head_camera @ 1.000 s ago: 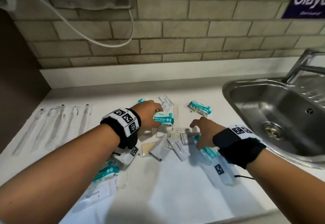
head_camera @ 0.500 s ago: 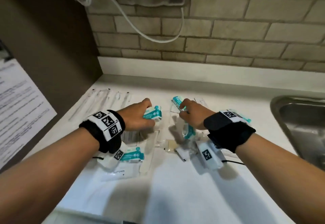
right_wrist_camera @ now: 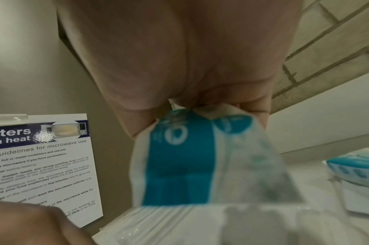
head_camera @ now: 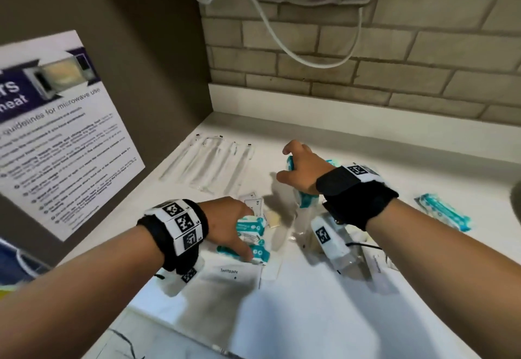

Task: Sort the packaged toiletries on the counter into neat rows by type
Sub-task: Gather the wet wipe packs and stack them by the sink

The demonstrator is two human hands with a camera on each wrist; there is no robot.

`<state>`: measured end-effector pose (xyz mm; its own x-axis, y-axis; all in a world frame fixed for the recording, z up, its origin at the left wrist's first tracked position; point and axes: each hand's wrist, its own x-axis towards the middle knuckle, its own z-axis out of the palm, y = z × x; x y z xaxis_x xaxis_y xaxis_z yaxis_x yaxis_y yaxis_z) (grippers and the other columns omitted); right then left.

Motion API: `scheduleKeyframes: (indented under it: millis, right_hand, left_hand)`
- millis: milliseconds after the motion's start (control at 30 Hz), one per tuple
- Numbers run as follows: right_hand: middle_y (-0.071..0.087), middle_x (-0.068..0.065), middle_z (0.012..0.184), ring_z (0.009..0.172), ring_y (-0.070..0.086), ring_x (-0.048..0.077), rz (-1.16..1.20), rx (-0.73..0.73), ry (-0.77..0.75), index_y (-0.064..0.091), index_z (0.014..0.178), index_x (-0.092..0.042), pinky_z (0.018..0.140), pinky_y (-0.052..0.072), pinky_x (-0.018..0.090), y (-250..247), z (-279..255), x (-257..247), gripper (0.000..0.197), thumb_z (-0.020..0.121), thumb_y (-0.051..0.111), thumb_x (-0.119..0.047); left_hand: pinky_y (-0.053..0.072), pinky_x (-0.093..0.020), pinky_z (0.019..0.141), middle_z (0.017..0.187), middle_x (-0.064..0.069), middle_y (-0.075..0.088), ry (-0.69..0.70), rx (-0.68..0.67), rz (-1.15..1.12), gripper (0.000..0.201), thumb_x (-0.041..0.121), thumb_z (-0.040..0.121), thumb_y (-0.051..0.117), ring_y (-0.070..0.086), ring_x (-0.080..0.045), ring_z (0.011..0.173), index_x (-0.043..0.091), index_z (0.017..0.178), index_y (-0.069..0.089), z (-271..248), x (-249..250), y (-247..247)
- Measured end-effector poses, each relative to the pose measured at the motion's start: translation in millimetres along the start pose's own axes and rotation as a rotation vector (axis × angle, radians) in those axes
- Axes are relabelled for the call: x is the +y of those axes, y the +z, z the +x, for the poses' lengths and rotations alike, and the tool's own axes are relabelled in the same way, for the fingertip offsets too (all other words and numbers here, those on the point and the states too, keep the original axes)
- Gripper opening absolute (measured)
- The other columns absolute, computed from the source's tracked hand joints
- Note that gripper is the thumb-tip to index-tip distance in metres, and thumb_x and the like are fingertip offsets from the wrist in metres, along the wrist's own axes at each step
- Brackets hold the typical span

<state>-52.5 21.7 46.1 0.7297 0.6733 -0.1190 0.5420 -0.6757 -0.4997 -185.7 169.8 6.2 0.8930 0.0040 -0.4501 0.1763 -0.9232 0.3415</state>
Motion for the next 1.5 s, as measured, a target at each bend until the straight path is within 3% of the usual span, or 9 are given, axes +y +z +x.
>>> scheduleKeyframes:
  millis: [200,367,533,667,800,967,1100,1333,1500]
  right_hand:
    - [0.043,0.01,0.124,0.106,0.053,0.029,-0.103,-0.029,0.036,0.034,0.128,-0.01,0.081,0.047,0.035,-2,-8,8,0.069,0.075,0.075,-0.028]
    - [0.059,0.012,0.114,0.092,0.058,0.025,-0.203,-0.106,0.133,0.042,0.121,-0.004,0.071,0.048,0.031,-5,-22,20,0.064,0.074,0.078,-0.028]
    - [0.063,0.012,0.112,0.097,0.059,0.027,-0.29,-0.146,0.195,0.058,0.115,-0.004,0.078,0.048,0.033,-19,-41,49,0.045,0.082,0.068,-0.033]
    - [0.054,0.012,0.133,0.115,0.056,0.028,-0.198,-0.14,0.295,0.037,0.144,-0.016,0.092,0.044,0.032,-37,-60,90,0.059,0.091,0.057,-0.032]
    - [0.039,0.015,0.138,0.117,0.054,0.032,-0.225,-0.111,0.414,0.016,0.153,-0.026,0.093,0.044,0.031,-56,-81,140,0.081,0.087,0.063,-0.035]
    - [0.062,0.01,0.119,0.096,0.056,0.025,-0.149,0.048,0.571,0.046,0.126,-0.011,0.073,0.039,0.025,-72,-103,192,0.069,0.07,0.082,-0.029]
    - [0.067,0.002,0.103,0.093,0.062,0.022,-0.225,0.005,0.58,0.061,0.104,-0.017,0.079,0.052,0.03,-70,-109,209,0.049,0.065,0.081,-0.038]
    - [0.066,-0.003,0.099,0.089,0.063,0.019,-0.25,-0.02,0.499,0.062,0.103,-0.022,0.075,0.052,0.026,-72,-108,227,0.05,0.06,0.081,-0.038]
    - [0.063,-0.005,0.098,0.085,0.06,0.016,-0.222,-0.018,0.451,0.06,0.103,-0.022,0.068,0.045,0.024,-75,-103,236,0.051,0.058,0.085,-0.031]
  left_hand:
    - [0.047,-0.018,0.054,0.079,0.007,0.068,0.046,-0.055,0.07,0.035,0.033,0.064,0.085,0.059,-0.004,0.06,0.021,0.088,0.063,4,-2,4]
    - [0.052,-0.026,0.069,0.084,0.008,0.068,0.146,0.09,-0.001,0.03,0.037,0.068,0.079,0.064,-0.009,0.076,0.023,0.088,0.062,11,15,-12]
    - [0.047,-0.02,0.062,0.082,0.01,0.066,0.259,0.194,-0.091,0.025,0.035,0.074,0.079,0.064,-0.004,0.074,0.027,0.086,0.059,36,45,-45]
    - [0.044,-0.02,0.059,0.082,0.011,0.064,0.373,0.243,-0.107,0.022,0.033,0.078,0.077,0.061,-0.005,0.071,0.026,0.087,0.058,67,89,-61]
    - [0.049,-0.025,0.077,0.105,0.009,0.062,0.447,0.278,-0.102,0.052,0.036,0.079,0.076,0.061,-0.011,0.087,0.021,0.124,0.056,100,135,-66]
    - [0.051,-0.028,0.081,0.112,0.005,0.059,0.478,0.34,-0.106,0.066,0.042,0.073,0.081,0.06,-0.012,0.096,0.021,0.129,0.055,138,183,-65]
    - [0.05,-0.027,0.076,0.106,0.005,0.061,0.464,0.36,-0.11,0.054,0.039,0.069,0.084,0.061,-0.013,0.092,0.022,0.115,0.062,158,206,-60]
    - [0.044,-0.025,0.074,0.103,0.007,0.059,0.47,0.364,-0.023,0.054,0.041,0.069,0.084,0.057,-0.01,0.088,0.023,0.115,0.061,181,215,-52]
    - [0.034,-0.012,0.062,0.092,0.016,0.051,0.476,0.378,-0.024,0.046,0.04,0.07,0.083,0.052,-0.003,0.081,0.027,0.108,0.06,185,216,-50]
